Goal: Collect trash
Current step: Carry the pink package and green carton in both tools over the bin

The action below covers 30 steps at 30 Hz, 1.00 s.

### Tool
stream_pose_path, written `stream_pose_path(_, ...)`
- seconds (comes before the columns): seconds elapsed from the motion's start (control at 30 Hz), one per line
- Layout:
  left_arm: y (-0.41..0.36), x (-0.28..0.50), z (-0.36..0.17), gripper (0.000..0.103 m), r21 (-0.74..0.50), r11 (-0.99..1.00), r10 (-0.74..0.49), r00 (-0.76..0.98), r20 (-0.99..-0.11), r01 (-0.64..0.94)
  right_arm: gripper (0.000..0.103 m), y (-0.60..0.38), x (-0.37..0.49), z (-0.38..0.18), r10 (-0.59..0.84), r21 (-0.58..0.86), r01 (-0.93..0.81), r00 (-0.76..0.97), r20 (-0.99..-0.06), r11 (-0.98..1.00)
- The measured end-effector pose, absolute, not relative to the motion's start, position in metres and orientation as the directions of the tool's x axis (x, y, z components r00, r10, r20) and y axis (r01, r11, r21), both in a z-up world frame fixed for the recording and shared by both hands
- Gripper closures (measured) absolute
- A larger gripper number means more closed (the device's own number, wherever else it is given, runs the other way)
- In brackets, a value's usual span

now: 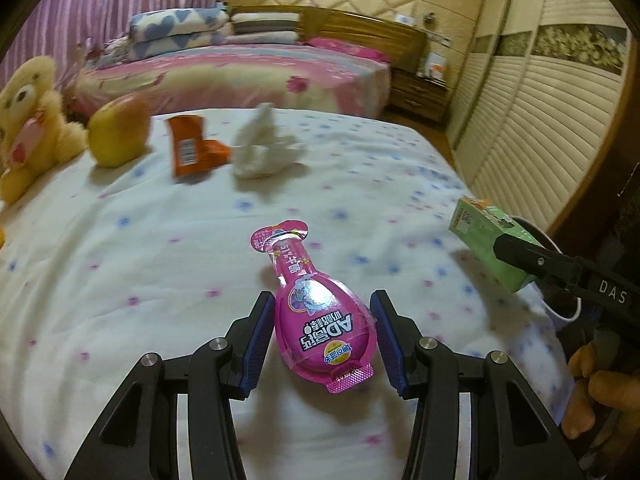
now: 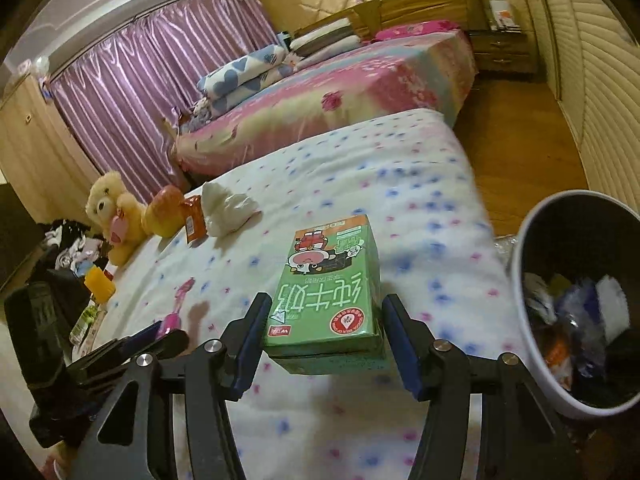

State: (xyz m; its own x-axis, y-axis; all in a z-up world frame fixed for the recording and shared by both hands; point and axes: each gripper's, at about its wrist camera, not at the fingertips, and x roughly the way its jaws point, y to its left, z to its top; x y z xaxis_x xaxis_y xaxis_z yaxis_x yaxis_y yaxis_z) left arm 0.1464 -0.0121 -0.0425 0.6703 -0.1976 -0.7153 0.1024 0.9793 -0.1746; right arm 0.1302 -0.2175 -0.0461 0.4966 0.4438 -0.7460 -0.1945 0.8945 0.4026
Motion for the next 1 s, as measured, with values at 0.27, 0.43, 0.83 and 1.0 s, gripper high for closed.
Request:
stream_pose_path(0.27,-0.049,0.150,-0.038,0.055,-0.175,0.966,-0.257,0.649,-0.716,0.189,0.045,-0.256,0.120,-0.041,0.417,0.414,-0.131,0.529,-0.739,0.901)
stream_pose_path(0.43,-0.072,0.155,-0.037,0.055,-0.168,0.956,-0.287,0.638,-0.714,0.242,0.045,-0.283,0.115,-0.039,0.390,0.416,-0.084,0.554,-0.736,0.905)
stream_pose_path(0.83,-0.131,0.167,-0.036,0.055,-0.154,0.921,-0.353,0.603,-0.715,0.357,0.045,-0.341,0.107,-0.036,0.325,0.419,0.020,0.599,-0.732,0.908)
stream_pose_path(1.0,-0.151,0.175,-0.037,0.055,-0.145,0.908,-0.371,0.591,-0.716,0.394,0.045,-0.360,0.105,-0.038,0.302,0.422,0.058,0.610,-0.733,0.905)
